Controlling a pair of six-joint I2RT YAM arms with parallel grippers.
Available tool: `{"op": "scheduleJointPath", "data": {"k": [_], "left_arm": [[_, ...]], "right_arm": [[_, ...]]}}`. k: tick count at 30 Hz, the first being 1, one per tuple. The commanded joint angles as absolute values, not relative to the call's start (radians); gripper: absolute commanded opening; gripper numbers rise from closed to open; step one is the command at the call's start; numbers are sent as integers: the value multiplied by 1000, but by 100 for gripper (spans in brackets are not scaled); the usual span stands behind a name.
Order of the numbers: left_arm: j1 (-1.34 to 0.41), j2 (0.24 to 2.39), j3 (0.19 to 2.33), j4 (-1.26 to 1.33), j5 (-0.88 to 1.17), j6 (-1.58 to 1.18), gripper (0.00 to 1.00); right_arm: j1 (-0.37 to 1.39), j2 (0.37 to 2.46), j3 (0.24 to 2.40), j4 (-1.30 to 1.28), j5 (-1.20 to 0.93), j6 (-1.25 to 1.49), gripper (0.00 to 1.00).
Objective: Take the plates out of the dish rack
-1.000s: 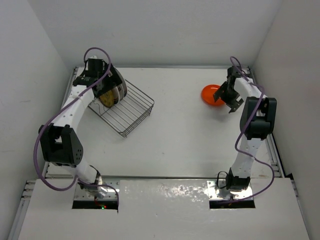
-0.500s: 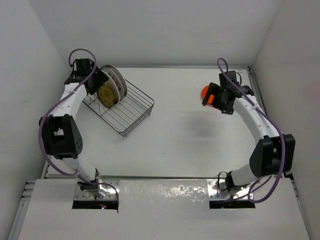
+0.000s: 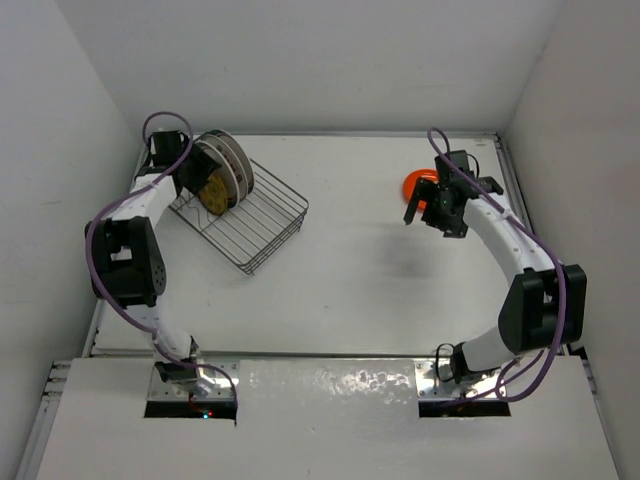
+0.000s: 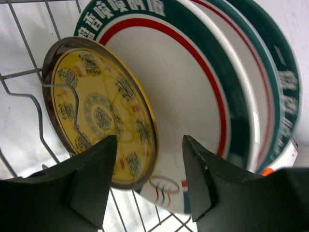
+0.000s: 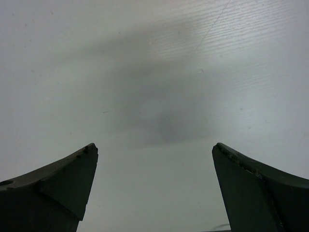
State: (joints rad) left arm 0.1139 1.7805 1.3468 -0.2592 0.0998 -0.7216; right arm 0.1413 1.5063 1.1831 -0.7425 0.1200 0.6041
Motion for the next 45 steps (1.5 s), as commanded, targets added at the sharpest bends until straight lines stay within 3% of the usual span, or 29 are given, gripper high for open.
{"op": "scheduleJointPath", "data": {"k": [1, 3, 7, 13, 24, 26, 27, 29, 33, 36, 42, 45], "left_arm": [[133, 1799, 1347, -175, 132, -745, 51], [135, 1818, 1350, -175, 140, -747, 43], [135, 1804, 1358, -205, 127, -746, 14], [135, 1729, 1495, -345, 91, -617, 0], [133, 1562, 1650, -495, 156, -362, 0], [133, 1549, 1681, -543, 27, -362, 0], [-161, 1542, 1683, -546, -30, -34, 0], [-303, 1528, 1672, -548, -139, 90, 0], [-645, 1542, 1644, -574, -153, 366, 0], [-753, 1607, 1667, -587, -175, 423, 0], [-860, 1673, 1744, -586, -175, 443, 0], [-893, 1695, 1766, -580, -198, 454, 0]], "right_arm": [[150, 1489, 1209, -741, 110, 580, 99], [152, 1486, 1206, -742, 107, 580, 99], [155, 1473, 1210, -739, 106, 589, 99], [156, 1467, 1247, -749, 89, 607, 99], [158, 1480, 1459, -785, -9, 701, 99], [158, 1509, 1560, -766, -82, 739, 99], [163, 1546, 1595, -756, -141, 783, 99], [175, 1604, 1692, -714, -223, 855, 99], [199, 1712, 1840, -699, -325, 934, 99], [210, 1758, 1930, -767, -310, 911, 99], [221, 1710, 1758, -792, -276, 862, 97], [229, 1684, 1677, -764, -297, 848, 84]]}}
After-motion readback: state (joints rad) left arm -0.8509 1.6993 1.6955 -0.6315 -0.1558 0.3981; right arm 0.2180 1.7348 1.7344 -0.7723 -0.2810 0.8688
